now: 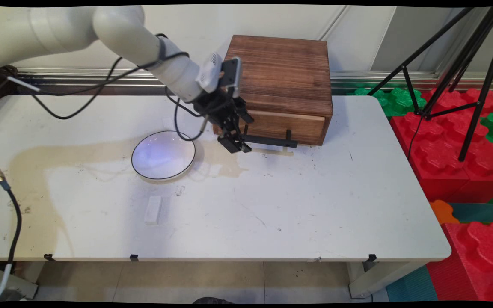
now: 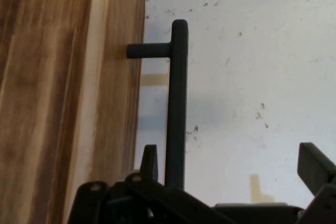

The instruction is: Open the drawer

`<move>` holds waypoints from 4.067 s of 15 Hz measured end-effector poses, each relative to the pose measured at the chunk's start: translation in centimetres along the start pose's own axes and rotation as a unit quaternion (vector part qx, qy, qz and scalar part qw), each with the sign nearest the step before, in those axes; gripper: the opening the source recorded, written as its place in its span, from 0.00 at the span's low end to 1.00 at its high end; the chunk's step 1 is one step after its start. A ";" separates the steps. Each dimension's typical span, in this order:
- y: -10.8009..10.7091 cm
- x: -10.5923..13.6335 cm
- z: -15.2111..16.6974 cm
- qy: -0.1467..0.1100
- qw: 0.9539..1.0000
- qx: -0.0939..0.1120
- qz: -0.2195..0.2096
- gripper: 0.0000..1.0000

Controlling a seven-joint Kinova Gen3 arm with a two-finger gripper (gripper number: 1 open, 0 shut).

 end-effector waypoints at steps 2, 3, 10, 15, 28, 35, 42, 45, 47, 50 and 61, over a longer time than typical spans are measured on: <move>0.0 0.3 1.2 -0.007 1.000 -0.001 0.005 1.00; -0.1 0.4 1.8 -0.010 1.000 -0.002 0.007 1.00; 0.2 1.0 5.3 -0.032 0.999 -0.008 0.032 1.00; 0.4 1.3 6.5 -0.040 0.998 -0.006 0.045 1.00; 2.3 1.8 7.6 -0.048 0.996 -0.012 0.070 1.00; 5.0 1.7 6.8 -0.048 0.995 -0.024 0.081 1.00; 8.2 1.7 6.0 -0.044 0.994 -0.041 0.091 1.00; 9.8 1.8 5.6 -0.041 0.993 -0.050 0.095 1.00; 10.8 1.8 5.4 -0.040 0.993 -0.056 0.097 1.00; 12.0 1.8 5.1 -0.037 0.992 -0.064 0.099 1.00; 16.5 1.9 3.9 -0.026 0.991 -0.089 0.101 1.00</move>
